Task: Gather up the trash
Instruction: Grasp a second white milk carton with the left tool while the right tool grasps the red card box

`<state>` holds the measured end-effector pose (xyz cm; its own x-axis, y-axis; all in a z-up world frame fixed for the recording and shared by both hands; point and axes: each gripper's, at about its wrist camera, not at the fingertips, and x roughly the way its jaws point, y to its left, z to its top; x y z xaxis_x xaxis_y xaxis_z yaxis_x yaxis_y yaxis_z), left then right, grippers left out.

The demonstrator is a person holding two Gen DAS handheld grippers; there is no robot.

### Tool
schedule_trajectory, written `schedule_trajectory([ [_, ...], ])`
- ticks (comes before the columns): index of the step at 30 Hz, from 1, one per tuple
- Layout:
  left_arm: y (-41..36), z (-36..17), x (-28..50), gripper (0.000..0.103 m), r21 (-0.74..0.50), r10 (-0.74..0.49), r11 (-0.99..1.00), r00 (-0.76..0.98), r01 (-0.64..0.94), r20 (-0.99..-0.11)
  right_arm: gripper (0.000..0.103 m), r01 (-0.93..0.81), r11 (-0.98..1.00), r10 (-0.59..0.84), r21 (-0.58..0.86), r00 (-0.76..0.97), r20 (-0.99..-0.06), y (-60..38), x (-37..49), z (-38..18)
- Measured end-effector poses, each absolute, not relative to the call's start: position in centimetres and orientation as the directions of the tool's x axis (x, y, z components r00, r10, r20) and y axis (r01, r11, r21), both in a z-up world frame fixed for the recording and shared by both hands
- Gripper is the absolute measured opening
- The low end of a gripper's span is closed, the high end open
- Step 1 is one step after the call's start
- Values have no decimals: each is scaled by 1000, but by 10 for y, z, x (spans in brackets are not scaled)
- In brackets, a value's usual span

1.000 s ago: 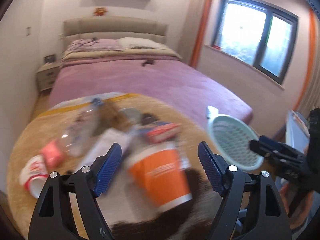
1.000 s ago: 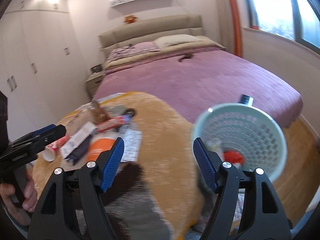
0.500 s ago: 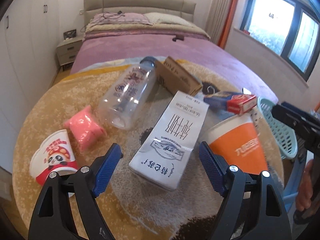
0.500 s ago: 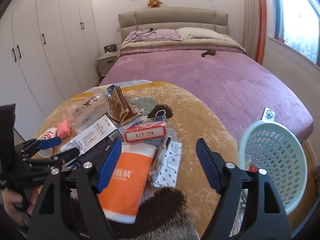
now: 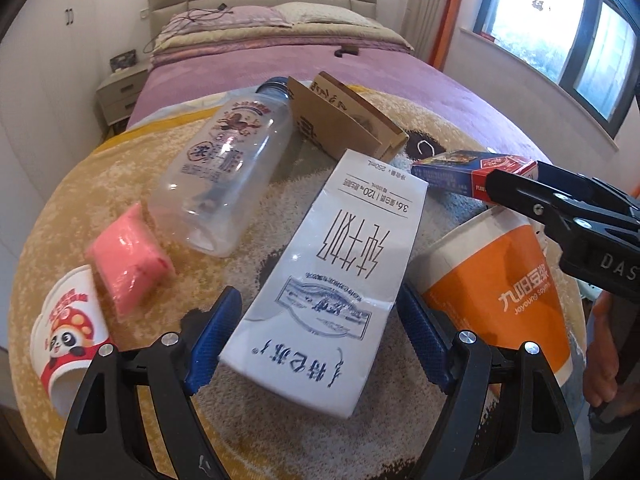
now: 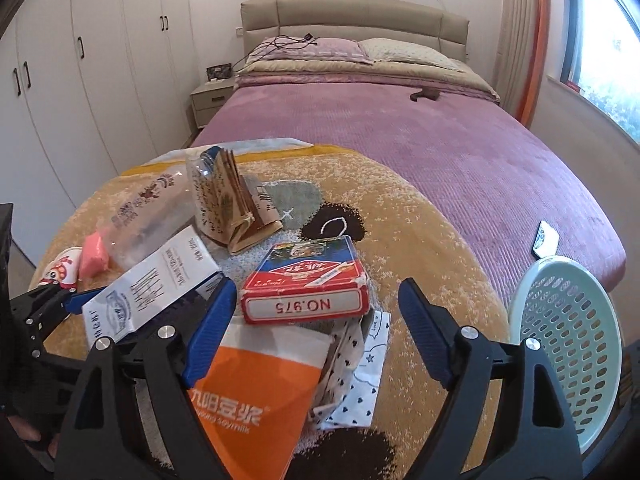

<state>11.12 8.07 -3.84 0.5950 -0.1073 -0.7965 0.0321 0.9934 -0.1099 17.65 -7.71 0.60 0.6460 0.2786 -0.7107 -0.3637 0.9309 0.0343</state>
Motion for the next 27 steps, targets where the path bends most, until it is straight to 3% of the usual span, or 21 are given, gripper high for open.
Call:
schedule_trajectory([
  [4, 75, -40, 115, 76, -95, -97, 995, 592, 35, -800, 78, -363, 931, 268, 21, 646, -715, -75, 182, 2],
  [8, 71, -41, 117, 71, -79, -80, 996, 592, 28, -802, 59, -372, 928, 273, 23, 638, -720, -74, 184, -1],
  [15, 70, -33, 109, 55, -89, -84, 996, 619, 22, -781, 58, -375, 926, 297, 44, 651, -698, -78, 180, 5],
  [27, 71, 17, 82, 51, -204, -172, 978, 733, 46, -659, 58, -317, 938, 334, 137, 734, -591, -129, 151, 44],
])
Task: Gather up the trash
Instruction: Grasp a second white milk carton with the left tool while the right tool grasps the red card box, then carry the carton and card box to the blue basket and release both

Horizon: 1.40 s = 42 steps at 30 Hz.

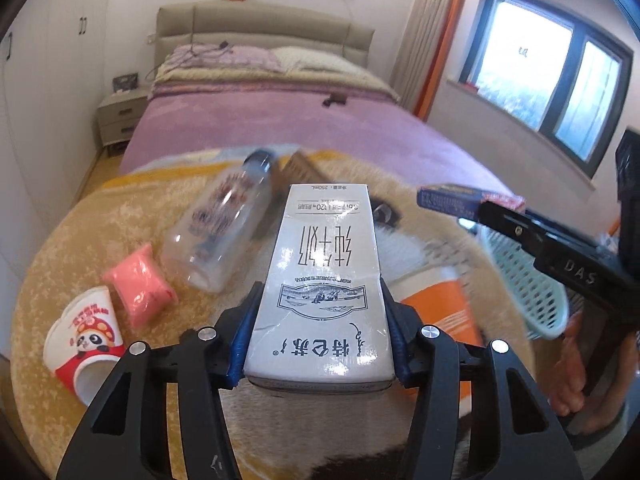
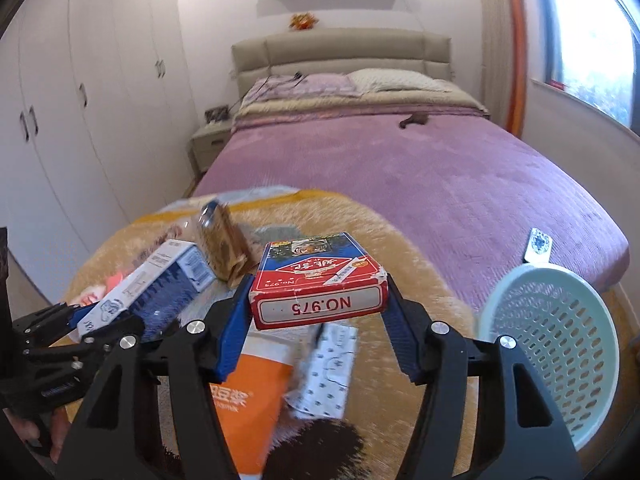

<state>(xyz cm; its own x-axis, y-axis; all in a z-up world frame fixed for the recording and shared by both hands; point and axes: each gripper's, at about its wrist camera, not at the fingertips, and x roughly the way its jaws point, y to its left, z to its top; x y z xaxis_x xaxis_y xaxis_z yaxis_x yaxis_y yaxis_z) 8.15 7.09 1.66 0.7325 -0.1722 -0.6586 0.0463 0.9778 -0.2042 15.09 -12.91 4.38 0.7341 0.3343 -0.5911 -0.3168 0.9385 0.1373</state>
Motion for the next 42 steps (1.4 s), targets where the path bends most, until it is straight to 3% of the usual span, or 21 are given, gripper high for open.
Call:
schedule_trajectory([
  [7, 36, 56, 77, 51, -178, -203, 977, 778, 119, -595, 58, -190, 957, 281, 219, 794, -539, -205, 136, 58],
  [14, -31, 75, 89, 51, -170, -301, 954, 770, 249, -562, 58, -24, 967, 169, 255, 810, -562, -290, 135, 46],
  [26, -166, 45, 142, 51, -187, -445, 879, 610, 440, -656, 58, 183, 931, 88, 316, 726, -682, -376, 152, -24],
  [42, -233, -17, 193, 52, -264, -468, 861, 472, 435, -747, 61, 235, 910, 129, 342, 623, -771, -404, 163, -81],
])
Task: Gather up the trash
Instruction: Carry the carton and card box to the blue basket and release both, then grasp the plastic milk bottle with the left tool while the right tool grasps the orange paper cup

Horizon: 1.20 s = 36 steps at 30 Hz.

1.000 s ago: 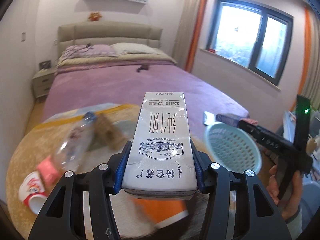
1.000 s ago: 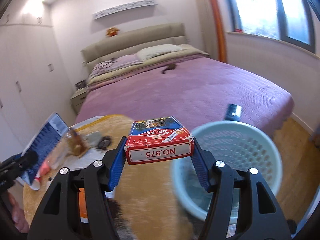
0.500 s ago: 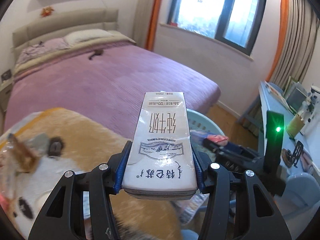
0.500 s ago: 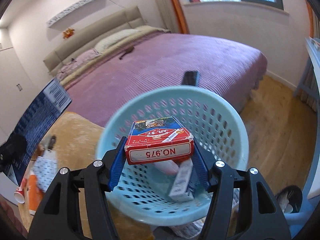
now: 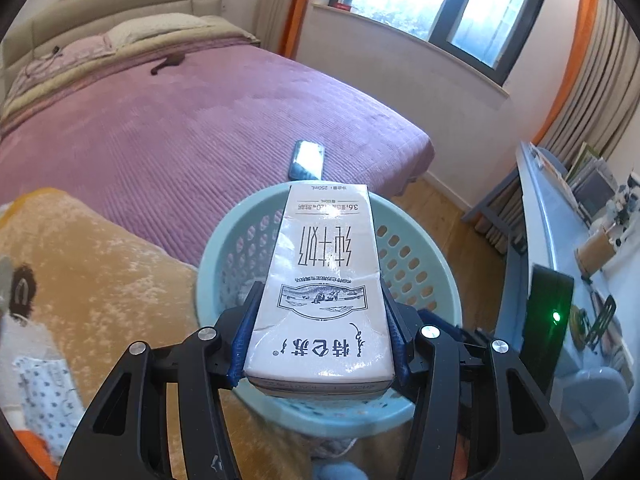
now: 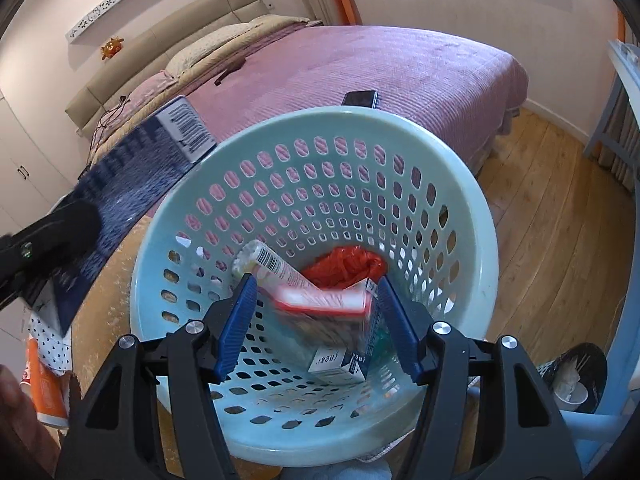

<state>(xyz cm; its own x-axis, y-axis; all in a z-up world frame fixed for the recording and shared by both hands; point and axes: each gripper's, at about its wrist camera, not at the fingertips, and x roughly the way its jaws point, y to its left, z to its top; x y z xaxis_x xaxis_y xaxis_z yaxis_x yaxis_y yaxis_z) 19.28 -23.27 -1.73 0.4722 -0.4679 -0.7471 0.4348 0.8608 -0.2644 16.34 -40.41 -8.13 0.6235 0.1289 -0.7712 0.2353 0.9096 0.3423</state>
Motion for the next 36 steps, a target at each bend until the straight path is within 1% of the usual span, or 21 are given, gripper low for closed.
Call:
schedule_trajectory([
  [1, -233, -20, 194, 52, -266, -466, 862, 470, 431, -750, 67, 236, 907, 133, 349, 626, -768, -406, 162, -82],
  [2, -233, -22, 194, 52, -270, -465, 864, 470, 425, -750, 69, 239, 903, 135, 356, 630, -764, -408, 160, -82],
  [3, -232, -24, 193, 57, -276, -468, 864, 468, 422, -750, 69, 240, 902, 135, 358, 632, -763, -409, 157, -82],
  [4, -231, -25, 192, 64, -280, -468, 864, 466, 418, -751, 69, 239, 900, 140, 365, 634, -760, -410, 154, -83],
  [5, -228, -26, 190, 65, -285, -471, 864, 468, 415, -748, 69, 235, 898, 146, 373, 639, -755, -411, 152, -82],
  [13, -203, -16, 171, 65, -331, -512, 849, 483, 413, -711, 69, 208, 901, 149, 381, 676, -722, -401, 132, -59],
  [22, -147, 26, 128, 65, -334, -515, 856, 586, 395, -626, 69, 102, 923, 176, 370, 745, -643, -359, 108, 1],
  [28, -87, 56, 96, 65, -307, -459, 889, 687, 341, -564, 69, -24, 938, 236, 346, 774, -588, -305, 96, 40],
  [32, -28, 67, 80, 65, -305, -388, 917, 745, 256, -543, 69, -116, 940, 290, 320, 765, -575, -261, 90, 53],
  [33, -14, 68, 78, 68, -309, -379, 920, 750, 242, -542, 69, -136, 940, 302, 314, 760, -575, -250, 88, 55],
  [34, 4, 68, 76, 72, -311, -355, 927, 762, 211, -541, 69, -160, 937, 319, 310, 752, -577, -238, 87, 55],
  [36, 33, 69, 75, 73, -307, -306, 939, 780, 153, -545, 69, -215, 925, 365, 313, 727, -582, -212, 85, 54],
])
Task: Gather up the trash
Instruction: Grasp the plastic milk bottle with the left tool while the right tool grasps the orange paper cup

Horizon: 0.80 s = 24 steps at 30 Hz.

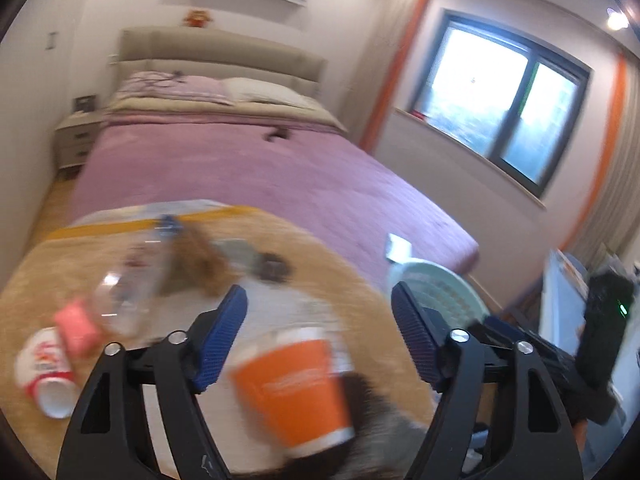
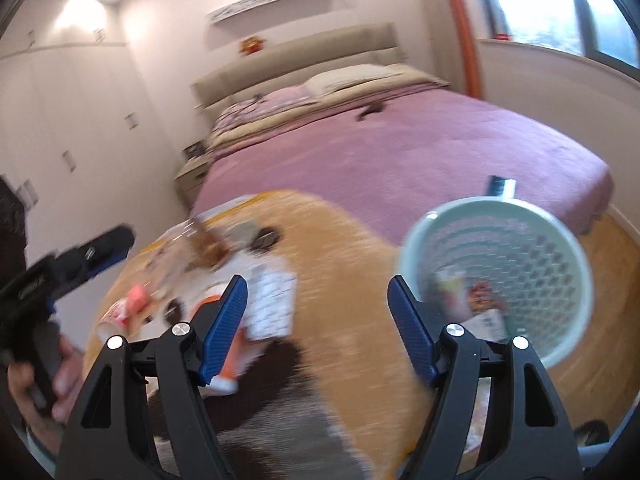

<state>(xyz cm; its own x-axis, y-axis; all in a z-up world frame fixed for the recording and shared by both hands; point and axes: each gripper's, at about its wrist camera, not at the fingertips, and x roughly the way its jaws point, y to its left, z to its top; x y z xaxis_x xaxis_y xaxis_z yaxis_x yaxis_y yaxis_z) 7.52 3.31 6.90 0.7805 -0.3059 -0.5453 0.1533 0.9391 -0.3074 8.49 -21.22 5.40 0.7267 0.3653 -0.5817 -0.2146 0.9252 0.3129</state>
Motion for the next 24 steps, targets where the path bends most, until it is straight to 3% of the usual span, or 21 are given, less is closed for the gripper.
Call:
schedule_trajectory([
  [9, 133, 41, 103, 79, -284, -104, 953, 766, -106, -634, 69, -357, 894, 444, 271, 617, -650, -120, 76, 29],
  [16, 149, 11, 139, 81, -263, -93, 955, 697, -141, -711, 69, -341, 905, 412, 253, 559, -720, -94, 81, 1],
  [24, 140, -10, 177, 81, -80, 45, 982, 621, -172, -782, 69, -316, 895, 439, 315, 499, -747, -94, 97, -20],
])
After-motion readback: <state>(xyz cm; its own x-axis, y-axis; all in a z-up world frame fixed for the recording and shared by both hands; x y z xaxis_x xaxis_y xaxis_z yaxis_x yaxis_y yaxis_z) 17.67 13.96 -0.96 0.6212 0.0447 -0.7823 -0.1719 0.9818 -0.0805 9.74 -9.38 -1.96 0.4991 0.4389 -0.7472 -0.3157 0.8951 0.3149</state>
